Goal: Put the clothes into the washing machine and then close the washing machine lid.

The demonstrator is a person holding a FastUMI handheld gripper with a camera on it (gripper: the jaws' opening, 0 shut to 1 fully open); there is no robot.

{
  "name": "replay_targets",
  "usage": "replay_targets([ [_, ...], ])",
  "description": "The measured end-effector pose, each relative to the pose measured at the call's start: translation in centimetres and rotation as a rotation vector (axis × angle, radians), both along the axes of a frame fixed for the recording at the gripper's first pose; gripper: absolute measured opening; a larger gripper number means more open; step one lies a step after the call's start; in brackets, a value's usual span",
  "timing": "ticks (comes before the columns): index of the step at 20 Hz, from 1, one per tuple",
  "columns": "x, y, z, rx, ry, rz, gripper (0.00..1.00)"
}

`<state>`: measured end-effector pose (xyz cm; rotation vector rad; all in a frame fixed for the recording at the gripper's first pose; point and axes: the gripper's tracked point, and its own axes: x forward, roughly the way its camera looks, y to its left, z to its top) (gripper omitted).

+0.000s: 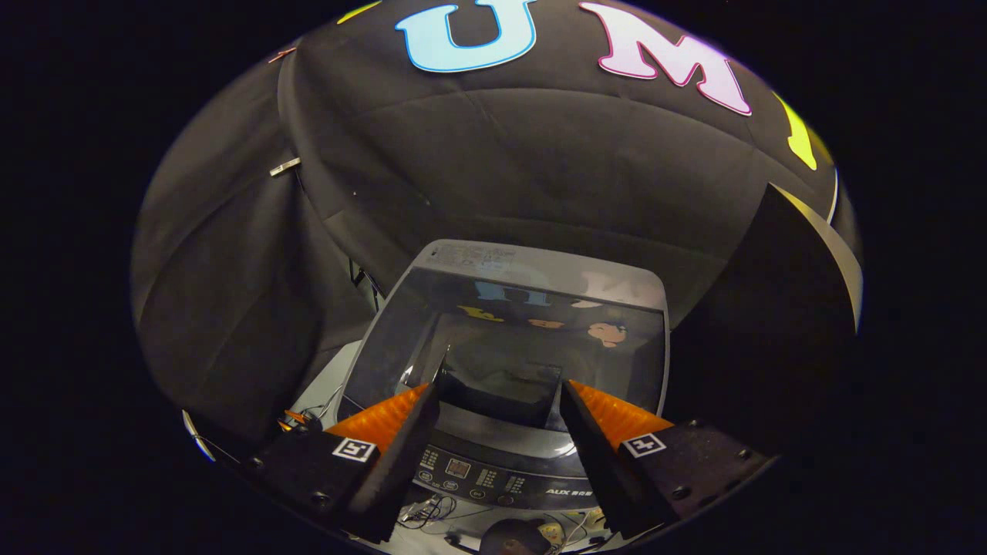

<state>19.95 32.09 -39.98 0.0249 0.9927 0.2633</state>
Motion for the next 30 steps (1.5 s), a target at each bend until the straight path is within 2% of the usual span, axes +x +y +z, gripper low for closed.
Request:
replay_targets([
  [5,-0.1,-0.7,2.9,0.023,-0.066,0.006,1.00],
  [17,-2.4,-6.4,17.9,0.100,-0.388,-0.009,0.99],
  [26,-7.1,-13.6,28.2,0.109,-0.651,-0.032,0.99],
  [30,-9.9,-17.0,30.7,0.087,-0.744,-0.037,0.99],
])
